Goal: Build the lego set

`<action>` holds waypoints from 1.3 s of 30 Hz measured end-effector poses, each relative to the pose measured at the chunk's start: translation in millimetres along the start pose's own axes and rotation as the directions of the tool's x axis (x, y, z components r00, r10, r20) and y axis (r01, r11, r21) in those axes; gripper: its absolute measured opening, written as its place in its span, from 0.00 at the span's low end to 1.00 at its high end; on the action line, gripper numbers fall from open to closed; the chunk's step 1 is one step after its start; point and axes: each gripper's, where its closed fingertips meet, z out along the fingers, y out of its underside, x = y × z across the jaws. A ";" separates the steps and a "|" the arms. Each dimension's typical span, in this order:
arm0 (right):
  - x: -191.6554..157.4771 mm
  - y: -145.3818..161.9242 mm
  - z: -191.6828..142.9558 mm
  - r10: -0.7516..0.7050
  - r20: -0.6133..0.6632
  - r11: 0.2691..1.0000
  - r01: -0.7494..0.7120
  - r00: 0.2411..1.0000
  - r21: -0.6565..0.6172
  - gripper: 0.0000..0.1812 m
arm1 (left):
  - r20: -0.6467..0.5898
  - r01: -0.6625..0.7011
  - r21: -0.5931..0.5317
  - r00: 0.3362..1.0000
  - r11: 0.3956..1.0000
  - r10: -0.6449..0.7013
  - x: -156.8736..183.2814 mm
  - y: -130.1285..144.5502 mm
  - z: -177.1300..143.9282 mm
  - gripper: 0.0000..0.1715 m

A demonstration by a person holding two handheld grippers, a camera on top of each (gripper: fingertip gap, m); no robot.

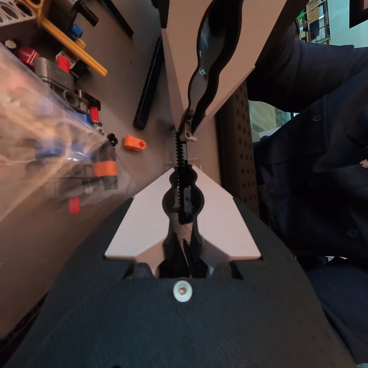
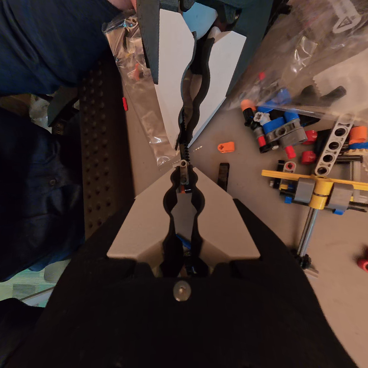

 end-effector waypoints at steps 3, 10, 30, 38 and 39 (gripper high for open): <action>0.8 0.2 0.1 -0.005 -0.012 1.000 0.005 1.000 -0.005 0.04 | -0.012 0.019 0.011 1.000 1.000 -0.019 -0.3 -0.5 -0.3 0.05; 1.3 1.1 0.6 -0.022 -0.034 0.999 0.021 0.999 -0.028 0.03 | 0.013 0.017 0.016 1.000 1.000 -0.017 -0.5 -0.1 -0.2 0.05; 3.7 0.8 2.3 -0.075 -0.090 0.997 0.073 0.993 -0.023 0.03 | 0.235 -0.139 0.060 0.964 0.988 0.122 -6.4 5.1 -47.3 0.07; 1.9 3.6 5.2 -0.104 -0.101 0.994 0.099 0.989 -0.047 0.03 | 0.297 -0.180 -0.013 0.939 0.984 0.175 -7.8 19.7 -52.9 0.02; 1.4 3.8 5.2 -0.108 -0.102 0.993 0.103 0.989 -0.049 0.03 | 0.314 -0.168 -0.048 0.933 0.985 0.174 -11.8 26.3 -53.1 0.03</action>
